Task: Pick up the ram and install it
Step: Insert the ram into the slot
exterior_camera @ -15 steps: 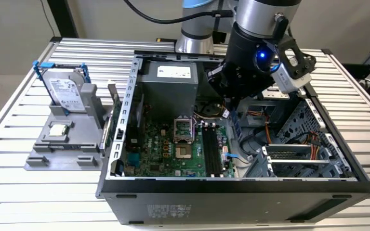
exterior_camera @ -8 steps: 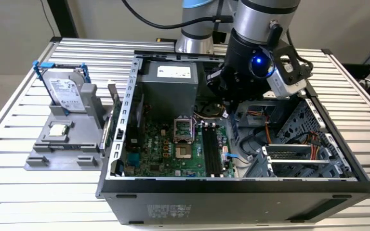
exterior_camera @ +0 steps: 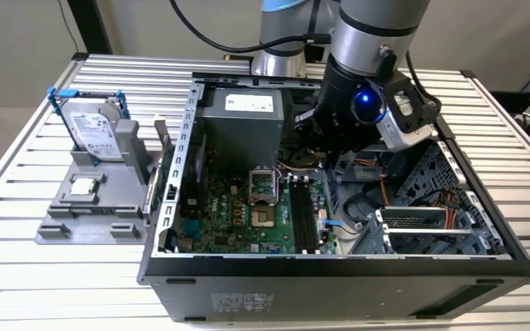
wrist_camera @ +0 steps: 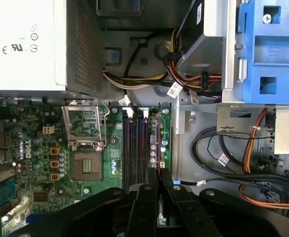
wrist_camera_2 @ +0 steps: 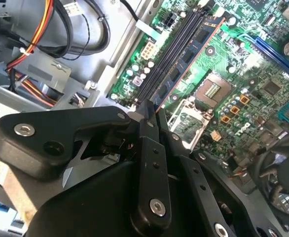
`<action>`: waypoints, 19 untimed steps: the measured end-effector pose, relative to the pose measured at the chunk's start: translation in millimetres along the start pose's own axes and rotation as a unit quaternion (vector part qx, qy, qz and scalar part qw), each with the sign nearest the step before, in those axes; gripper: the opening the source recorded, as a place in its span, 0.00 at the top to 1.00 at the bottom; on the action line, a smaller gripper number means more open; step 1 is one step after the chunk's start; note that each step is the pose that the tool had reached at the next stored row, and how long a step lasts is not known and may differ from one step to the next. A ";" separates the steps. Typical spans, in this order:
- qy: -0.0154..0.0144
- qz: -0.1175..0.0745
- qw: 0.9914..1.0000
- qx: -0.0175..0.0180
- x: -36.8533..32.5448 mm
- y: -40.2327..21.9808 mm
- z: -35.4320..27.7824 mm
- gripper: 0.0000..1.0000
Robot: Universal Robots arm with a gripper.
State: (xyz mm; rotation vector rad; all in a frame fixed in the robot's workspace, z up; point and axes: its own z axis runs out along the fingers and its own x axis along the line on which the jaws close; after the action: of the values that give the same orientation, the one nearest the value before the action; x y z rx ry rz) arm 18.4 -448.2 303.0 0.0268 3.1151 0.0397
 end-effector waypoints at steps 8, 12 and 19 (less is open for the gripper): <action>0.001 0.000 1.000 0.000 0.0 0.0 2.6 1.00; 0.001 0.000 1.000 0.001 0.2 -0.2 9.6 1.00; 0.001 0.000 1.000 0.003 0.6 -0.5 22.3 1.00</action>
State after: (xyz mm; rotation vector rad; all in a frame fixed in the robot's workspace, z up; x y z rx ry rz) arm 18.4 -448.2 280.7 0.0267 3.1168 0.0311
